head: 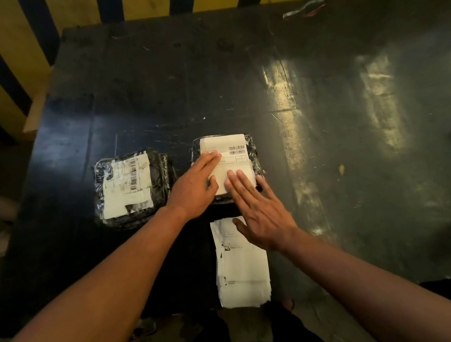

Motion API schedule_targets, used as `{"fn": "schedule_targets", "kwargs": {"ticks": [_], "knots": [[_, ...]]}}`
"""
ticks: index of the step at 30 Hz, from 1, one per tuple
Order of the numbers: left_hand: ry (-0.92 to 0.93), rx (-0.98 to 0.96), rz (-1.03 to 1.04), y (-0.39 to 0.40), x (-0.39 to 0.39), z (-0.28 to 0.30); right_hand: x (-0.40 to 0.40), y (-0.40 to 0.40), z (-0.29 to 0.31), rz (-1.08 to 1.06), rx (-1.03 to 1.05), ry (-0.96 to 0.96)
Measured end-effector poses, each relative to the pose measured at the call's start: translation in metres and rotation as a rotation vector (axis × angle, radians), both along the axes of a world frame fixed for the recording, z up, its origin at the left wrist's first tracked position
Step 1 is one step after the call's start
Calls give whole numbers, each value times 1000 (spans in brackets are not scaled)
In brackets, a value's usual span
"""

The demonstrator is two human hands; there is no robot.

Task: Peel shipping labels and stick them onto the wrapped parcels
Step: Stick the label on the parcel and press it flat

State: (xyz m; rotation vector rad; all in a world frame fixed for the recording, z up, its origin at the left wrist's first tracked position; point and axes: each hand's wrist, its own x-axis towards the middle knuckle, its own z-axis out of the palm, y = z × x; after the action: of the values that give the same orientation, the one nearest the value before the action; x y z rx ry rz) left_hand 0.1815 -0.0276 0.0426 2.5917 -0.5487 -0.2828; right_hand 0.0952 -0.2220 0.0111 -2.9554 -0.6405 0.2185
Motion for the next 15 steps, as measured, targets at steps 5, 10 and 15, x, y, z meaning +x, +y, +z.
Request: {"fn": "schedule_targets", "kwargs": {"ticks": [5, 10, 15], "knots": [[-14, 11, -16, -1, 0, -1, -15, -42, -6, -46, -73, 12], [12, 17, -21, -2, -1, -6, -13, -43, -1, -64, 4, 0], [-105, 313, -173, -11, -17, -8, 20, -23, 7, -93, 135, 48]]}}
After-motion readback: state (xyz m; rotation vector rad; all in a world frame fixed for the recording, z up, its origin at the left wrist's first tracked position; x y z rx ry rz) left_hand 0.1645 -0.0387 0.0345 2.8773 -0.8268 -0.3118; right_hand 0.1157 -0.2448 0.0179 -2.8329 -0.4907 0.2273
